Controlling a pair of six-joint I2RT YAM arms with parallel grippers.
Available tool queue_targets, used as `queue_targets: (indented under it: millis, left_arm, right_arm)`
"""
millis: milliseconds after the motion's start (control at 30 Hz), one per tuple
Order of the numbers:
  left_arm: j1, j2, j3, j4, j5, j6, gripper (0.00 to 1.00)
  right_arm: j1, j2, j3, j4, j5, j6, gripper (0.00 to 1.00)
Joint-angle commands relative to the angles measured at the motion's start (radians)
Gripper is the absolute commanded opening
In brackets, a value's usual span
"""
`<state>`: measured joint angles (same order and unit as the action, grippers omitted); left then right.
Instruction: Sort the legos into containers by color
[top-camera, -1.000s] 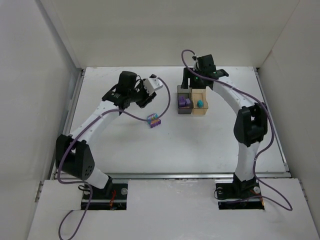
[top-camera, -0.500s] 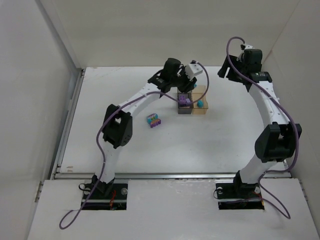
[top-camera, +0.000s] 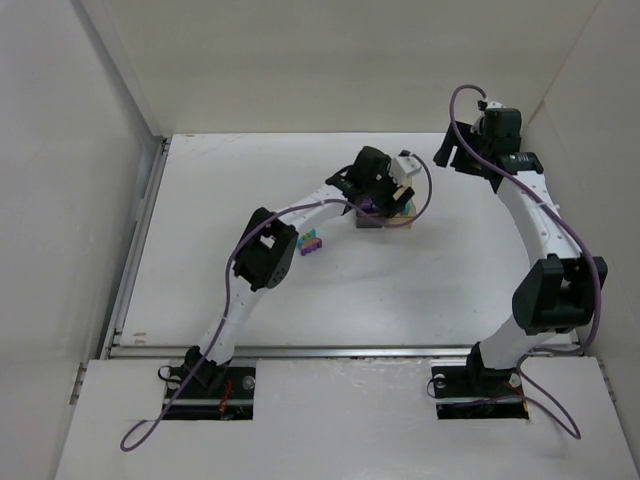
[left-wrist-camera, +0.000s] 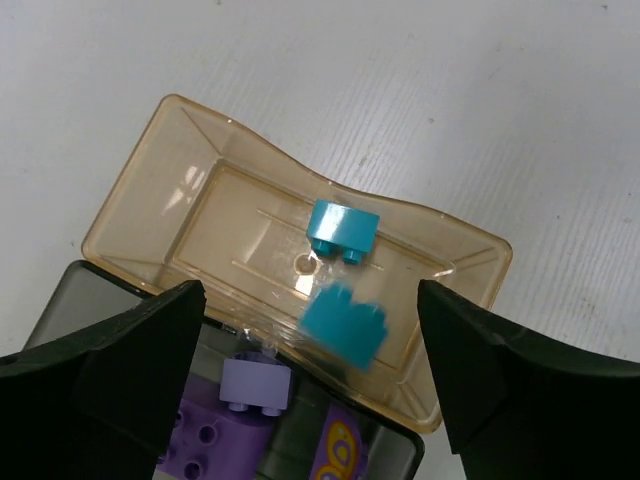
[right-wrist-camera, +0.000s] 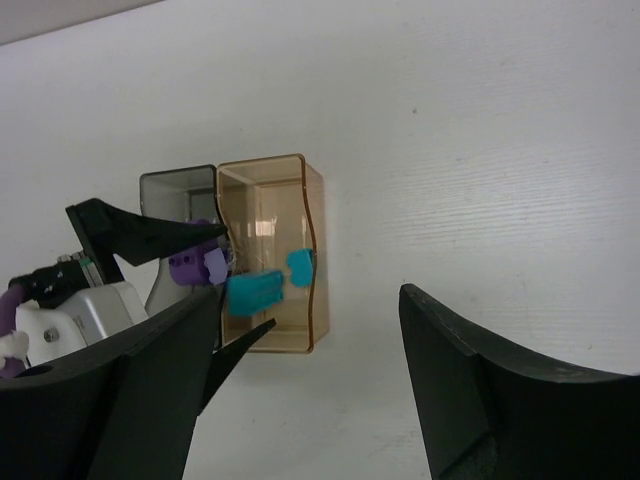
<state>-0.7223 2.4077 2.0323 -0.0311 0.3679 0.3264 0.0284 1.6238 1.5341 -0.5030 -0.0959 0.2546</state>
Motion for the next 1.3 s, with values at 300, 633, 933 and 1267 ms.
queue_targets:
  millis: [300, 633, 933, 1267]
  left_arm:
    - [0.015, -0.399, -0.174, -0.070, 0.029, 0.082, 1.00]
    - [0.319, -0.969, -0.771, -0.055, -0.406, -0.243, 0.96]
    - [0.521, -1.280, -1.073, -0.078, -0.642, -0.348, 0.96]
    - [0.477, -1.435, -1.238, 0.020, -0.673, -0.288, 0.97]
  right_arm:
    - [0.057, -0.041, 0.026, 0.008, -0.079, -0.107, 0.78]
    - [0.350, 0.011, 0.032, 0.003, -0.082, -0.202, 0.90]
    - [0.629, 0.313, 0.173, 0.014, -0.116, -0.134, 1.00]
    - [0.714, 0.510, 0.267, -0.045, -0.007, -0.078, 1.00]
